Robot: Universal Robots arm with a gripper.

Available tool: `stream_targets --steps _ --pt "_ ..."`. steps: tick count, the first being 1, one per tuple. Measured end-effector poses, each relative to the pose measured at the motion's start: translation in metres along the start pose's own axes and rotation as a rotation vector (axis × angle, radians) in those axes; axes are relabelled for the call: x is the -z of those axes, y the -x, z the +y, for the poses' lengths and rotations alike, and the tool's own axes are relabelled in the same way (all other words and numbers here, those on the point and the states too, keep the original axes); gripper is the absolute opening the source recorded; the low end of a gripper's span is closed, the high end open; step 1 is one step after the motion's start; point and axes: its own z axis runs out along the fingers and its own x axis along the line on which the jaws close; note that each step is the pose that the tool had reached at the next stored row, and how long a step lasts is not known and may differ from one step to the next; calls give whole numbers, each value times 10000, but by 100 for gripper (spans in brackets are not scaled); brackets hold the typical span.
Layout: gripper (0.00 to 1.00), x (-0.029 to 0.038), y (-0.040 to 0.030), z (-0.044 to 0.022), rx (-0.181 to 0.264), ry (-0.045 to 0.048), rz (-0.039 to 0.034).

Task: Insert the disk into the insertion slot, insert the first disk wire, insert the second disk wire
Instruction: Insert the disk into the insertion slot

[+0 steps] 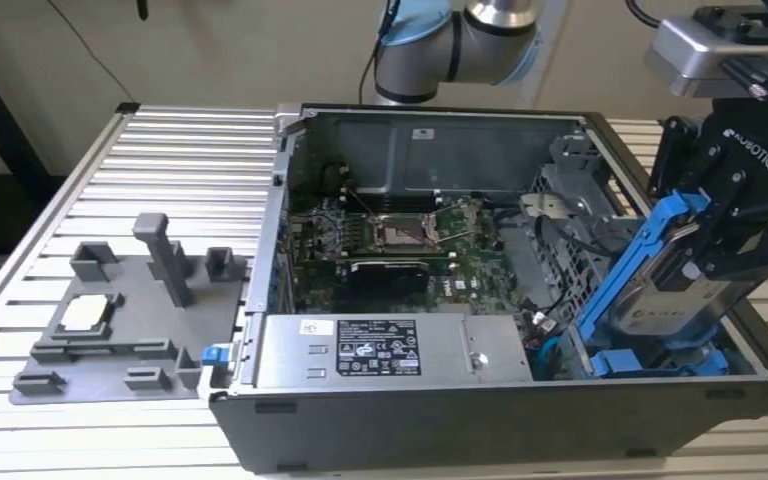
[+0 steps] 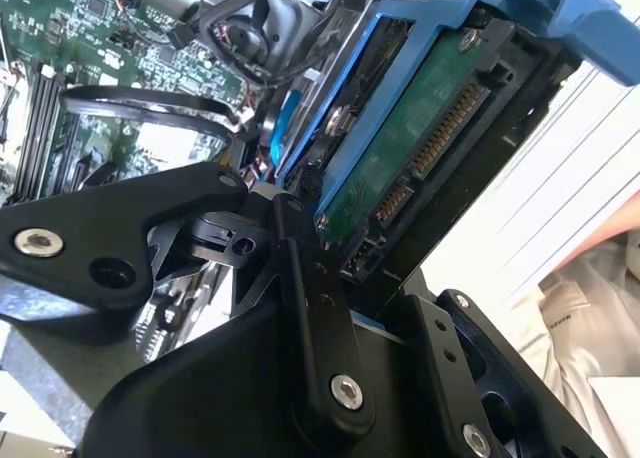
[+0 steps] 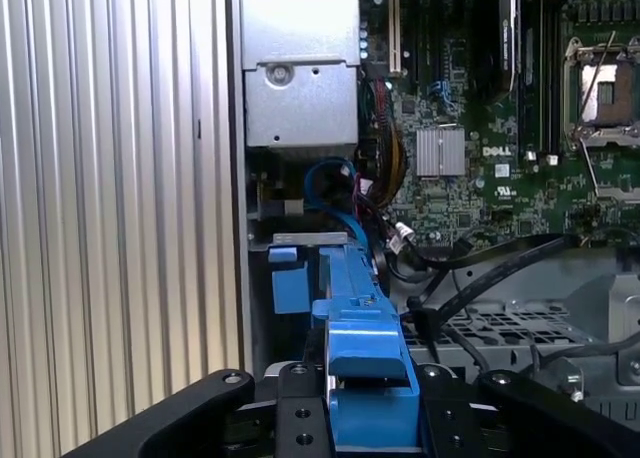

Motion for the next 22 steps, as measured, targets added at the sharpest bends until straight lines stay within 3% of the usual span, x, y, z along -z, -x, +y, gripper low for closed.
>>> stream_targets --steps 22 --pt "33 -317 1 -16 0 -2 10"
